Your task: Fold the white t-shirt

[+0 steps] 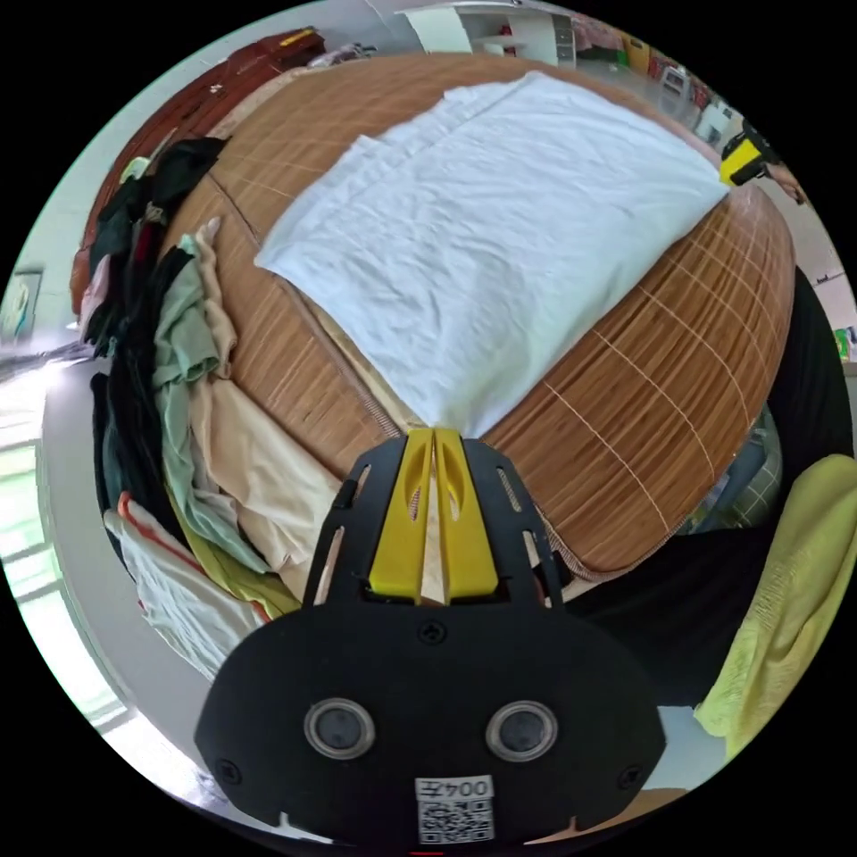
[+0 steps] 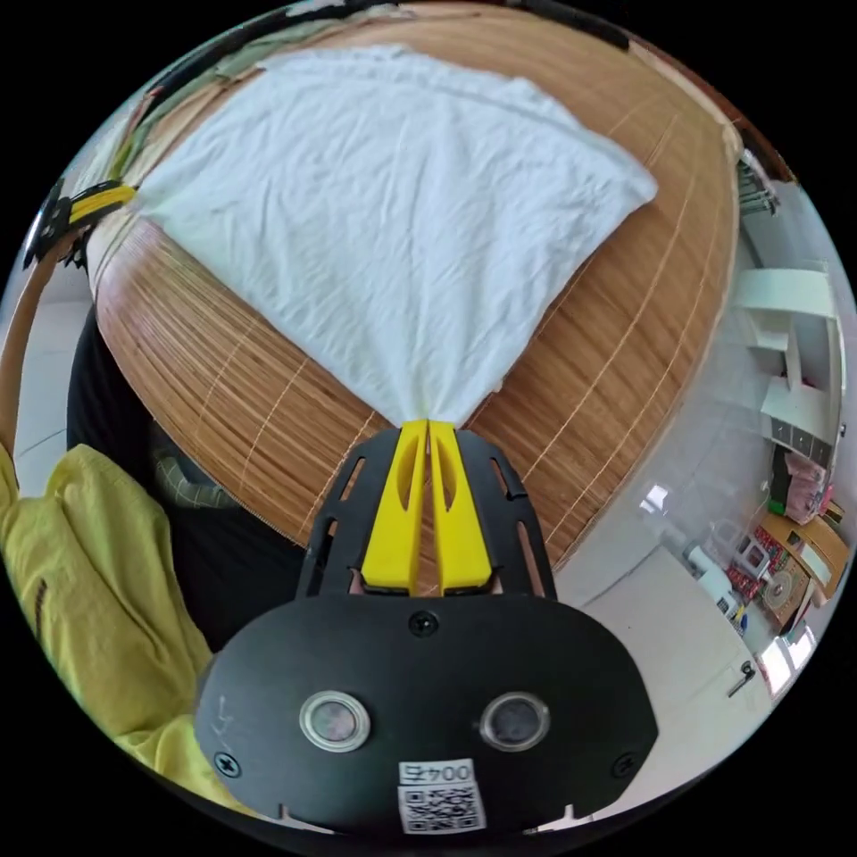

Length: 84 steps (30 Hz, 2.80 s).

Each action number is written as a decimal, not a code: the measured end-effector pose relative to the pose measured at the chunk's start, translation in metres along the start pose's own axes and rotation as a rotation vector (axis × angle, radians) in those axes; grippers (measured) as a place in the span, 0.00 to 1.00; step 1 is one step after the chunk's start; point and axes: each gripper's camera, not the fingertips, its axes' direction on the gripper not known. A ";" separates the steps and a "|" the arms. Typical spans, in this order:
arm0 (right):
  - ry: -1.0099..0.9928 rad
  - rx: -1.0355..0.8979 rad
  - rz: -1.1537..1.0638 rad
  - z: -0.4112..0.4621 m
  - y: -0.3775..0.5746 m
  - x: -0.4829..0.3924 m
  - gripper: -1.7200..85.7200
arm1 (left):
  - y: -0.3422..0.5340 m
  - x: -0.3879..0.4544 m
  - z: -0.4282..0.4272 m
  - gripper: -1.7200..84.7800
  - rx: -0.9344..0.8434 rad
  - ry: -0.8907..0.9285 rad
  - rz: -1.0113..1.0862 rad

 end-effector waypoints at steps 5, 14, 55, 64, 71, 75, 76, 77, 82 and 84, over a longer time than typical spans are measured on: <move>-0.082 -0.092 0.029 -0.013 -0.037 0.014 0.01 | -0.031 0.010 0.006 0.02 -0.100 -0.051 0.060; -0.083 -0.097 0.037 -0.026 -0.061 0.014 0.01 | -0.060 0.005 0.013 0.02 -0.176 -0.035 0.119; -0.127 0.223 0.267 0.037 0.053 0.035 0.02 | 0.067 -0.079 0.013 0.03 0.086 0.168 -0.291; -0.269 0.629 0.251 0.054 0.191 0.061 0.11 | 0.190 -0.095 -0.015 0.07 0.388 0.239 -0.388; -0.252 0.657 0.192 0.104 0.212 0.060 0.12 | 0.252 -0.065 -0.005 0.12 0.412 0.254 -0.373; -0.266 0.665 0.188 0.116 0.210 0.068 0.11 | 0.266 -0.071 -0.006 0.12 0.434 0.269 -0.401; -0.265 0.657 0.183 0.119 0.209 0.070 0.11 | 0.266 -0.072 -0.006 0.12 0.430 0.267 -0.400; -0.266 0.651 0.182 0.123 0.208 0.072 0.09 | 0.266 -0.075 -0.006 0.12 0.425 0.268 -0.392; -0.208 0.664 0.222 0.124 0.226 0.085 0.03 | 0.261 -0.088 -0.012 0.12 0.438 0.249 -0.354; -0.300 0.669 0.231 0.131 0.233 0.097 0.04 | 0.257 -0.096 -0.011 0.12 0.439 0.247 -0.331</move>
